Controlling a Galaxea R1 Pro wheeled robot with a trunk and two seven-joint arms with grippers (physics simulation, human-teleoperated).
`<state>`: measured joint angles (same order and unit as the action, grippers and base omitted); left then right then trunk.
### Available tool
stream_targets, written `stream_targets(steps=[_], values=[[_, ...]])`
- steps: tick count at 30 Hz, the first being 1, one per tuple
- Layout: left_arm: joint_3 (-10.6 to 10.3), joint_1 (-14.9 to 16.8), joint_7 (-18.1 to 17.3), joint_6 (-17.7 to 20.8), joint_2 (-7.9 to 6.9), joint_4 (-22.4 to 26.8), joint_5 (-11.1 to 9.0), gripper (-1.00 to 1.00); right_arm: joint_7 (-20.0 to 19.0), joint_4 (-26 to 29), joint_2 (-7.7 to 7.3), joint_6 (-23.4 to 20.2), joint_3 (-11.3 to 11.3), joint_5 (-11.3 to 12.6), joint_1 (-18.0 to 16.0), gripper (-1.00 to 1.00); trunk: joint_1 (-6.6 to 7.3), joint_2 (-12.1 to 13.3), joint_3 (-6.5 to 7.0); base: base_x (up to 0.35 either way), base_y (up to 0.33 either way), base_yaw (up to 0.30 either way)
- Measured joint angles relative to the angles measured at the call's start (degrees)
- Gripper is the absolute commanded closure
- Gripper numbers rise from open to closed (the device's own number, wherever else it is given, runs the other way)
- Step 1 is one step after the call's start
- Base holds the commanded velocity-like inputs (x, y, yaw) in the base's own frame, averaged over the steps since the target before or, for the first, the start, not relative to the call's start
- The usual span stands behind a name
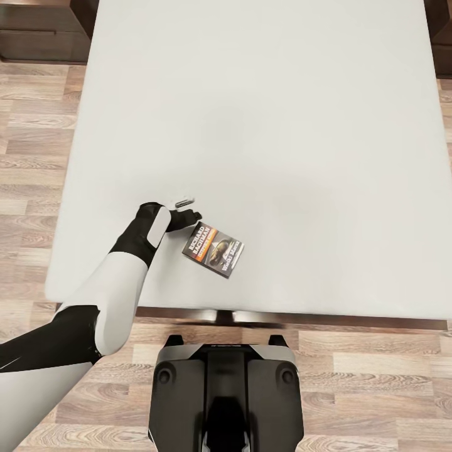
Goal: In the bedroom, move the book from the bed onto either nightstand, and place the two sandals side by side next to the bed.
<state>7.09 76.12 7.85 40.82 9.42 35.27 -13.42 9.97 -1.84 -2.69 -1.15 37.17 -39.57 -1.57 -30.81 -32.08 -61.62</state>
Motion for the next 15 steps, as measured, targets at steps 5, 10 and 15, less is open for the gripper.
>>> stream_targets(steps=[5,10,15], values=[[-0.01,0.01,-0.32,-0.03,0.22,0.0,-0.21,-1.0,0.0,0.02,0.0,0.0,0.0,-0.02,-0.02,-1.0,0.0,0.0,0.0,0.0,0.0,0.0],[-0.02,-0.01,-1.53,-0.38,0.31,0.0,-0.47,-1.0,0.0,0.01,-0.02,0.0,0.0,0.0,0.01,-1.0,0.0,0.0,0.0,0.0,0.0,0.0],[-0.04,-0.01,-2.54,-0.69,0.36,-0.02,-0.58,-1.0,0.0,0.03,-0.01,0.0,0.0,0.0,0.01,-1.0,0.0,0.0,0.0,0.0,0.0,0.0]])
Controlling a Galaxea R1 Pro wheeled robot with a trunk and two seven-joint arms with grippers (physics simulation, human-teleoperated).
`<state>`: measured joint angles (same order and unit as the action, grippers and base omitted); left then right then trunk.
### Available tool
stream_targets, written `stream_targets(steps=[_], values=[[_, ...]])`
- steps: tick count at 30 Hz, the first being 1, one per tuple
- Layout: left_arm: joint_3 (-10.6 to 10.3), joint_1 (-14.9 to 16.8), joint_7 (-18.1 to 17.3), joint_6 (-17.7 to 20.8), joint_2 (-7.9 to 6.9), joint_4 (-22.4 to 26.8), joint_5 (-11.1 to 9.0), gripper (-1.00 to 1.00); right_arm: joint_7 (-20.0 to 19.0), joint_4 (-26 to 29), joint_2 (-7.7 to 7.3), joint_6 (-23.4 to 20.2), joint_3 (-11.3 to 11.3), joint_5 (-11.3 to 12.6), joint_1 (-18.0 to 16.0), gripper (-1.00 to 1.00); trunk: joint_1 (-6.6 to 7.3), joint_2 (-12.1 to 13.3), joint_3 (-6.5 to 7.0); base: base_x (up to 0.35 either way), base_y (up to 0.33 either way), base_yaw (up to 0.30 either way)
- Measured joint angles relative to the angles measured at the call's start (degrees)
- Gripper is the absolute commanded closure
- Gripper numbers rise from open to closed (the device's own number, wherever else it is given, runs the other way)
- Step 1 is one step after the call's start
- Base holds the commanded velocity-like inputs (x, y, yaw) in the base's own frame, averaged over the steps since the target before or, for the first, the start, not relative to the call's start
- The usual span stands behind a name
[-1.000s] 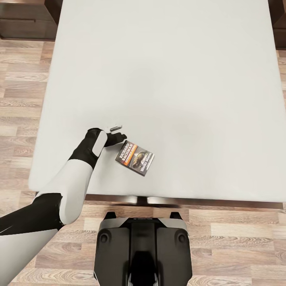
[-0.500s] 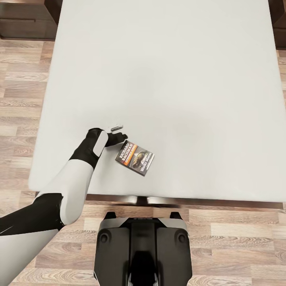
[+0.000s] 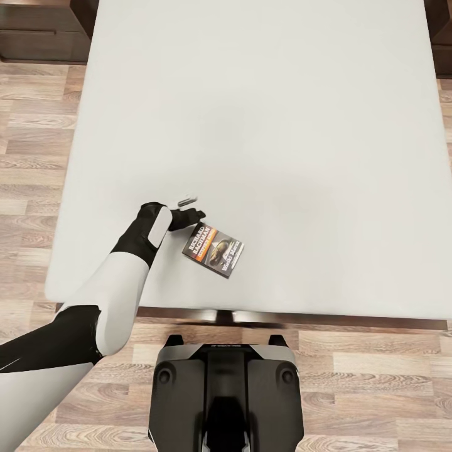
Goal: In the bedroom, move the book from the bed onto either nightstand, and place the two sandals side by side next to the bed.
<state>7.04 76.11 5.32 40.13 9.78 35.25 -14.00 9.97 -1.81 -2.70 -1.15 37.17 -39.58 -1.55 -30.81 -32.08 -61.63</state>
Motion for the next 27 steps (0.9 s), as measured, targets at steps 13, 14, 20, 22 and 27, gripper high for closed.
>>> stream_targets(steps=[13,14,20,22,27], values=[[-0.16,0.0,-1.19,-0.15,0.08,-0.02,-0.08,-1.0,0.0,0.03,-0.06,0.0,0.01,0.01,0.01,-1.0,0.0,0.0,0.0,0.0,0.0,0.0],[-0.22,0.0,-1.33,-0.15,0.09,-0.03,-0.08,-1.0,0.0,0.03,-0.07,0.0,0.01,0.01,-0.01,-1.0,0.0,0.0,0.0,0.0,0.0,0.0],[-0.7,0.0,-1.75,-0.17,0.12,-0.05,-0.09,-1.0,0.0,-0.02,-0.07,0.0,0.03,-0.01,-0.01,-1.0,0.0,0.0,0.0,0.0,0.0,0.0],[-0.81,0.0,-1.78,-0.17,0.13,-0.05,-0.08,-1.0,0.0,0.0,-0.07,0.0,0.02,0.0,0.0,-1.0,0.0,0.0,0.0,0.0,0.0,0.0],[-1.38,0.0,-1.86,-0.22,0.16,-0.06,-0.09,-1.0,0.0,-0.02,-0.07,0.0,0.02,0.01,-0.01,-1.0,0.0,0.0,0.0,0.0,0.0,0.0]])
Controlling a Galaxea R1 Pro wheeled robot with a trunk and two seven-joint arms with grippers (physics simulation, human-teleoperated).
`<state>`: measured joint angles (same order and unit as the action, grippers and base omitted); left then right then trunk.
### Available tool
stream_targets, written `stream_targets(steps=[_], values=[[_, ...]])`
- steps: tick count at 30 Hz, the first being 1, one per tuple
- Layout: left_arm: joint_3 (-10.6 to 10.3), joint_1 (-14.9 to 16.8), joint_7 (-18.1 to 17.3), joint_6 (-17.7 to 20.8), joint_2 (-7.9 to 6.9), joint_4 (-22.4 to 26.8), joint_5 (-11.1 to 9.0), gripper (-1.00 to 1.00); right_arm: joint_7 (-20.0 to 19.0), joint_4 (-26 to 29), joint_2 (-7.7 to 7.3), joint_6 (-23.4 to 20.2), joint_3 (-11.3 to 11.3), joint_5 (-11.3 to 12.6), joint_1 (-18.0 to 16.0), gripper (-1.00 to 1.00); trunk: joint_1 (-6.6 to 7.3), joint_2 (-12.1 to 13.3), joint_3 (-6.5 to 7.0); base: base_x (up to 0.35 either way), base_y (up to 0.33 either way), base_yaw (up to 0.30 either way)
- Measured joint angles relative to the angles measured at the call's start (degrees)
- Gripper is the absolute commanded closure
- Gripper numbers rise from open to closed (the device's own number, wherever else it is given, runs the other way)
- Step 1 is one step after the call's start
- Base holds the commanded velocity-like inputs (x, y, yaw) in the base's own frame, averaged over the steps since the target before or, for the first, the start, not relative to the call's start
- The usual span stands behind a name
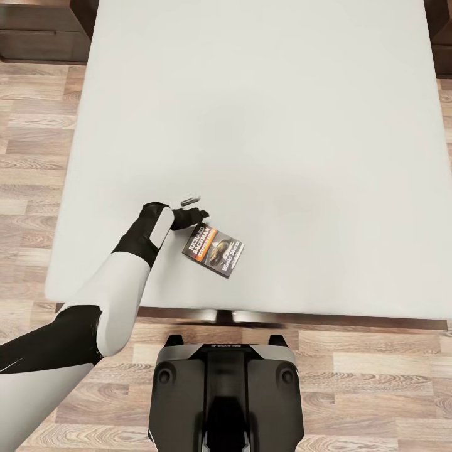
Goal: In the bedroom, move the book from the bed onto either nightstand, and place the two sandals side by side next to the bed.
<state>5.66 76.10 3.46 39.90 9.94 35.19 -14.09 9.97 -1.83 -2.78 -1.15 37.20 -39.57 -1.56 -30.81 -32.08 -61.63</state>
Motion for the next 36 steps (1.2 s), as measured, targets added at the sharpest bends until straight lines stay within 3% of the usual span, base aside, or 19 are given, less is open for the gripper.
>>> stream_targets(steps=[36], values=[[-0.56,0.0,-0.18,-0.29,0.0,-0.09,0.0,-1.0,0.0,-0.01,0.0,0.0,0.06,0.02,-0.04,-1.0,0.0,0.0,0.0,0.0,0.0,-0.04]])
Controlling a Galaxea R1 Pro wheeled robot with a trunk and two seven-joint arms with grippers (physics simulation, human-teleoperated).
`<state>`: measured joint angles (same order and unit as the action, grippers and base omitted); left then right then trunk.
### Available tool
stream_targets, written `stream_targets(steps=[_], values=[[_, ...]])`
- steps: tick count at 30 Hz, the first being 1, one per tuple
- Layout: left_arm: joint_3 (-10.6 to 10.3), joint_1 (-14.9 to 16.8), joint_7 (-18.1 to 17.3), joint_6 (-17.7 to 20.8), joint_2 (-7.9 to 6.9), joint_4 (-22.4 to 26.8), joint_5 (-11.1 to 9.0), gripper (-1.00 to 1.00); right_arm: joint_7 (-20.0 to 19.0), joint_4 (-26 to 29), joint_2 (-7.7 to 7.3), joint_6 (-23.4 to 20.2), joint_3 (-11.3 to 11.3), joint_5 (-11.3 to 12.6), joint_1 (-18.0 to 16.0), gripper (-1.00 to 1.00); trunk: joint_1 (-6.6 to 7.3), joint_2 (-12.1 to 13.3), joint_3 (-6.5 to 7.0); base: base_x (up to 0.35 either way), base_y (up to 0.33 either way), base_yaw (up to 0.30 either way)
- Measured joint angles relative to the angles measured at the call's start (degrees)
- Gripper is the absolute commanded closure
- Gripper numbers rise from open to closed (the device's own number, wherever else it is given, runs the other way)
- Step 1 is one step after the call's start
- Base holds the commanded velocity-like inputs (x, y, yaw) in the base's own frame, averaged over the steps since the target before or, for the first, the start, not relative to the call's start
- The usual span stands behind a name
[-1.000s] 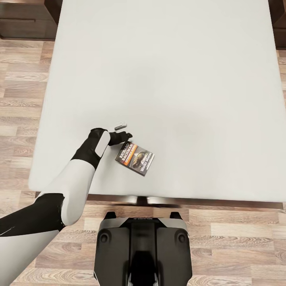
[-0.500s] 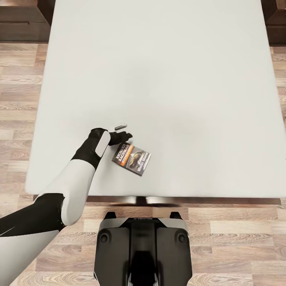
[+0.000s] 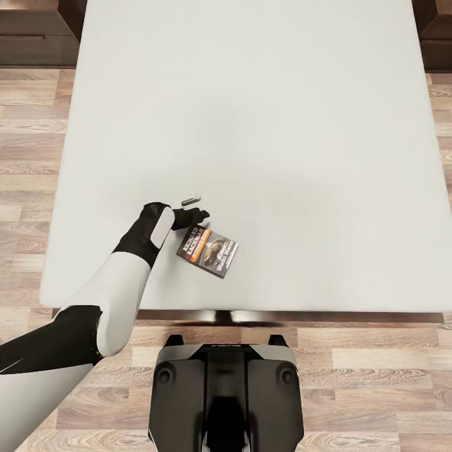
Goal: In the bedroom, move the book from the bed onto either nightstand, and place the two sandals side by side next to the bed.
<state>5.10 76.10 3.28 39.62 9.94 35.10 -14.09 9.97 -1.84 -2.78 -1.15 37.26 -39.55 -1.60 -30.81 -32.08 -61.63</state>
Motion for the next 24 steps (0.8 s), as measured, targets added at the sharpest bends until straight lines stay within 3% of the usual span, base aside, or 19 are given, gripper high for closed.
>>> stream_targets(steps=[24], values=[[0.0,0.0,-0.02,-0.17,-0.01,0.0,0.0,-1.0,0.0,0.03,0.0,0.0,-0.01,-0.01,0.01,-1.0,0.0,0.0,-0.68,0.0,0.0,0.012]])
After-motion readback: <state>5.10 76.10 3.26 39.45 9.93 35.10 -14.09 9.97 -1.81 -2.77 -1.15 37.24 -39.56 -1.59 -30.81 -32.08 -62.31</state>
